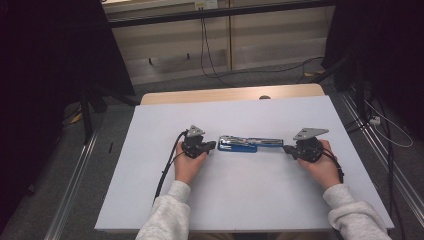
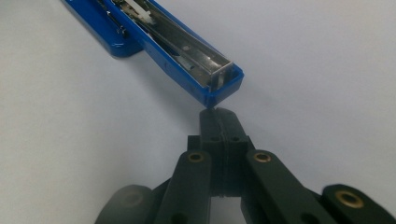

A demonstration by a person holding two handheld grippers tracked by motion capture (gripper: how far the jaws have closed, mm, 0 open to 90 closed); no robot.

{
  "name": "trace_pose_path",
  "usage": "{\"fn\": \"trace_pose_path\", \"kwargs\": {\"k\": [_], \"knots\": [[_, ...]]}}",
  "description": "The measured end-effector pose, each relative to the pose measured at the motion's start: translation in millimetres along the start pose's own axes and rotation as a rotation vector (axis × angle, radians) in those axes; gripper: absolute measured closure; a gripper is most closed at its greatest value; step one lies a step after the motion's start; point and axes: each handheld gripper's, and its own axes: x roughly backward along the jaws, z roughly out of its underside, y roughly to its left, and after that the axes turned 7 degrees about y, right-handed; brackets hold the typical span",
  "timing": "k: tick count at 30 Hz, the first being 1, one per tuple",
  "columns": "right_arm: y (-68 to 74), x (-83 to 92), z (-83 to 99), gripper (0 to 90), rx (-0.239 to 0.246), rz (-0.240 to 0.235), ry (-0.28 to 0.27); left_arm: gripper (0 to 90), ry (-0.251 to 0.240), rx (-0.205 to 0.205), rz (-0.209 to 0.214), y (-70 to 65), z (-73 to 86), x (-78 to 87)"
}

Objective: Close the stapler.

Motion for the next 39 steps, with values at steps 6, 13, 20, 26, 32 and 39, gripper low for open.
{"fn": "trace_pose_path", "kwargs": {"k": [6, 13, 20, 26, 32, 39], "knots": [[-0.6, -0.1, -3.4, 90.0, -0.004, -0.006, -0.005, 90.0, 0.022, -0.009, 0.01, -2.4, -2.7, -7.3], [1.9, 2.1, -11.2, 90.0, 0.01, -0.016, -0.019, 90.0, 0.034, 0.001, 0.011, -2.3, -2.8, -8.5], [8.2, 5.4, -24.8, 90.0, 0.023, -0.027, -0.055, 90.0, 0.032, -0.005, 0.002, -2.6, -2.7, -7.9], [10.5, 5.4, -23.1, 90.0, 0.022, -0.044, -0.071, 88.6, 0.032, 0.007, 0.003, -1.5, -1.6, -2.8], [13.3, 5.9, -16.4, 80.8, -0.001, -0.067, -0.098, 73.6, 0.0, 0.028, -0.004, -2.4, -2.1, 9.6], [17.7, 16.6, -2.9, 60.4, -0.043, -0.116, -0.147, 40.2, -0.012, 0.001, 0.031, -10.1, 4.6, 31.4]]}}
